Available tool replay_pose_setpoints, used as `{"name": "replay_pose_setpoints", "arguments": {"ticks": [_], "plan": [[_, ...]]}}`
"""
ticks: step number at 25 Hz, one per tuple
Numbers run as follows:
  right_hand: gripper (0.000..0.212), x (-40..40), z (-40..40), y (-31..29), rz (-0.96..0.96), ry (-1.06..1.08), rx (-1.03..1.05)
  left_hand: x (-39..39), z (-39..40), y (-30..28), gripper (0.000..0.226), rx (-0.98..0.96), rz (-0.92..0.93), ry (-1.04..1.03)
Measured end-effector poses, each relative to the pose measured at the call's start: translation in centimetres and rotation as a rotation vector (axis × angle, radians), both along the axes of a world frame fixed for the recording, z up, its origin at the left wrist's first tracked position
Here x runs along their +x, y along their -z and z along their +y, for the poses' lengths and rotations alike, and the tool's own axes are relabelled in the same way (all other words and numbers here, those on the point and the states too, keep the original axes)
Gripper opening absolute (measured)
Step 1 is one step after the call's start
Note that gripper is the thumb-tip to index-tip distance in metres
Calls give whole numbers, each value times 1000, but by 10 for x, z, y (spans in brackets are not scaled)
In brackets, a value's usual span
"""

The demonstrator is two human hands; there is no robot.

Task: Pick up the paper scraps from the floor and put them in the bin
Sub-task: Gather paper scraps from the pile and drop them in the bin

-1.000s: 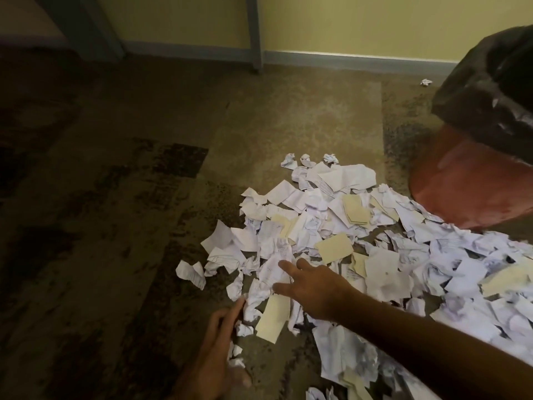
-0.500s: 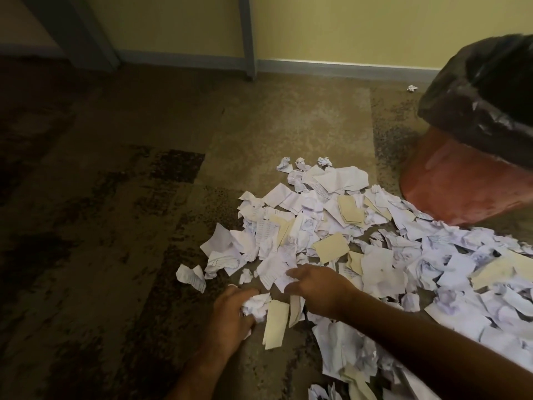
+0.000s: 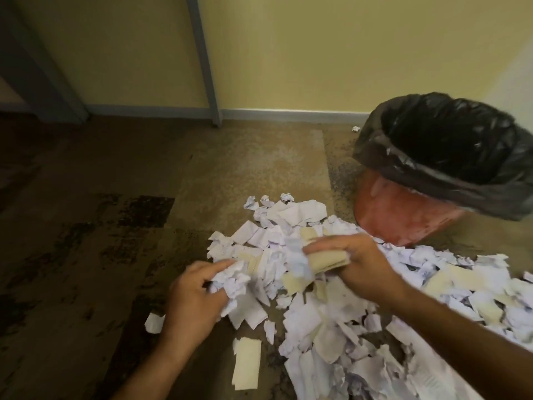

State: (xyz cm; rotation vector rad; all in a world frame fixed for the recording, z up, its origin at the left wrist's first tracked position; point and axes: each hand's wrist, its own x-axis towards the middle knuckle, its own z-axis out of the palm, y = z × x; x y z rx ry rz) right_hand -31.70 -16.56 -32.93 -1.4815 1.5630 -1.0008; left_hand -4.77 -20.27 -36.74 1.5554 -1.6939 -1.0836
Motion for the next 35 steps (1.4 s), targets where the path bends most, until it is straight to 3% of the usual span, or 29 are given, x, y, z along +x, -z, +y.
{"name": "replay_pose_setpoints", "arguments": {"ticks": [3,6,8,10,12,15,17,20,22,25,27,29,32,35], "plan": [[46,-52,-3,-68,-126,237,-135,-50,-24,-62,52,-87,74,103],[33,-114,-19,-121,-279,471,-260,-122,-46,-121,47,-159,280,177],[25,-153,-34,-141,-251,573,-274,-178,-63,-150,42,-134,416,233],[21,-196,-52,-143,-107,623,-209,-237,-81,-166,27,-127,451,282],[31,-230,-65,-137,205,665,-55,-297,-95,-170,18,-119,410,295],[73,-249,-73,-122,646,584,345,-360,-104,-173,57,23,327,338],[89,-253,-78,-116,779,513,429,-375,-107,-167,87,196,257,434],[83,-247,-82,-116,756,491,412,-361,-112,-151,87,203,235,505],[64,-240,-85,-114,909,511,316,-335,-116,-146,70,124,334,453],[36,-213,-86,-114,1015,581,-110,-279,-123,-142,42,-20,349,346],[30,-177,-81,-108,977,486,-382,-234,-126,-129,38,-46,217,320],[24,-132,-70,-90,901,312,-485,-187,-124,-103,40,20,77,306],[26,-61,-45,-31,783,14,-268,-110,-108,-49,43,167,-101,295],[53,-2,-11,30,753,-320,80,-43,-73,7,78,308,-362,375]]}}
